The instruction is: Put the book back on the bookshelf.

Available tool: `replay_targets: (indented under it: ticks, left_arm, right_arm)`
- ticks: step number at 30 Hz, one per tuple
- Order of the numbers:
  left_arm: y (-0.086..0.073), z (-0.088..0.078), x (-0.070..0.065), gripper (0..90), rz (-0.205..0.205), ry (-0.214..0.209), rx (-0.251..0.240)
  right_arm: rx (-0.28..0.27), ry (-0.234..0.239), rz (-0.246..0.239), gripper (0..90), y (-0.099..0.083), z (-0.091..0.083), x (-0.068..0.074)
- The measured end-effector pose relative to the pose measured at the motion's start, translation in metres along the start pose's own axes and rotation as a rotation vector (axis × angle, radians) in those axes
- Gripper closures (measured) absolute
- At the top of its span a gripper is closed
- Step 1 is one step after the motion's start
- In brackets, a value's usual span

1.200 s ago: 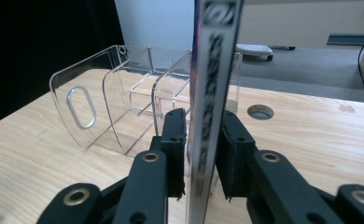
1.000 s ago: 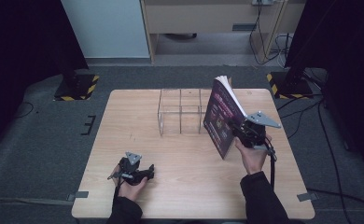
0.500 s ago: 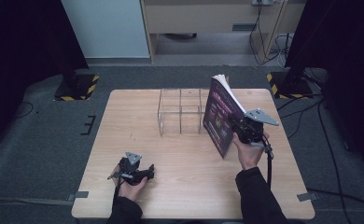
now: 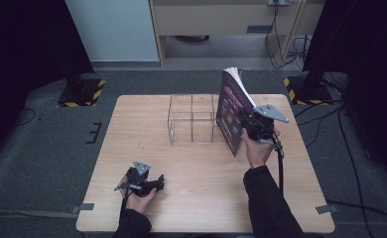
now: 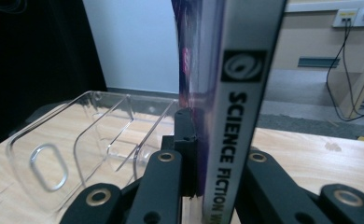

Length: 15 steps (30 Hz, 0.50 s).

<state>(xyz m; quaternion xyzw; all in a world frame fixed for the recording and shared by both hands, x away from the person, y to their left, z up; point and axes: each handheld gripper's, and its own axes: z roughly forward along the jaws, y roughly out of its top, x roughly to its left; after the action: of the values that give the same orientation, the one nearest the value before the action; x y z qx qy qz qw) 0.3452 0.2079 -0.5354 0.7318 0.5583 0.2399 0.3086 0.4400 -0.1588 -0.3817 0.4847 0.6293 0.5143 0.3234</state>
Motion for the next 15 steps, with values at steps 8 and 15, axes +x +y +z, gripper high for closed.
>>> replay_targets:
  ticks: [8,15]
  left_arm:
    - [0.000,0.000,0.000,11.8,0.000,0.000,-0.001]
    - [0.000,0.000,0.000,11.8,0.000,0.000,0.000]
  right_arm:
    - [-0.004,-0.031,0.009,83.0,-0.005,0.015,0.001]
    - [-0.022,-0.059,0.011,83.0,-0.015,0.022,0.004]
